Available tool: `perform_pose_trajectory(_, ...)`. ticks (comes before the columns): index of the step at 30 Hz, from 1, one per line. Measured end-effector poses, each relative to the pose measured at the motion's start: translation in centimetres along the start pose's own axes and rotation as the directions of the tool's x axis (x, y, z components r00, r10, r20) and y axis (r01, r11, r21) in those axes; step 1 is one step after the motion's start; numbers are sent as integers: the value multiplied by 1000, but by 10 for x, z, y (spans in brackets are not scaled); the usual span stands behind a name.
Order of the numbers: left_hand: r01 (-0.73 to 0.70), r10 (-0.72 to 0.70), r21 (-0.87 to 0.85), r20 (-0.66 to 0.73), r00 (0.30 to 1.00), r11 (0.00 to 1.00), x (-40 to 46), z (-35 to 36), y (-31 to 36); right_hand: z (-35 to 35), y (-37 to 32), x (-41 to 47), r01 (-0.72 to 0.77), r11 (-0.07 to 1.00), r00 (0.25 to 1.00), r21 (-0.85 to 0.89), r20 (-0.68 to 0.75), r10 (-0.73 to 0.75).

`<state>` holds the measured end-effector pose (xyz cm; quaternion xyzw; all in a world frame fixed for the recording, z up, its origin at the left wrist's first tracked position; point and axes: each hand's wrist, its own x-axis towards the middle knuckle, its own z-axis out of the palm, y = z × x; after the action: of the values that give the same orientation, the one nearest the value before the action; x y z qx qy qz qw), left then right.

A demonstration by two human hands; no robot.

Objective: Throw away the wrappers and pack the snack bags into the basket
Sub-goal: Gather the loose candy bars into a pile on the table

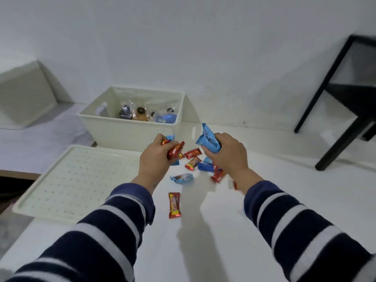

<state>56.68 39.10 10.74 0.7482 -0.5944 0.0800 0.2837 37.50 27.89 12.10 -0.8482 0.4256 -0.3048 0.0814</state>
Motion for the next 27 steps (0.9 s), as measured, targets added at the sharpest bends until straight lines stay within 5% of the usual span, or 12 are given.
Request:
perform_pose_trajectory(11,43,-44,-4,-124,991,999,95,-72,-104,25,-120,135,143,987,985,74,-103,-135)
perform_pose_trajectory(19,129,-125,-17,152,980,991,191,-79,-216,115,-193,229,14,987,1000,159,-8,-13)
perform_pose_trajectory(24,283,-288,87,494,820,955,232,-38,-280,195,-211,257,-245,957,940,153,279,196)
perform_pose_trajectory(27,297,-316,151,686,656,943,239,-3,-307,243,-212,265,-456,890,743,10,555,374)
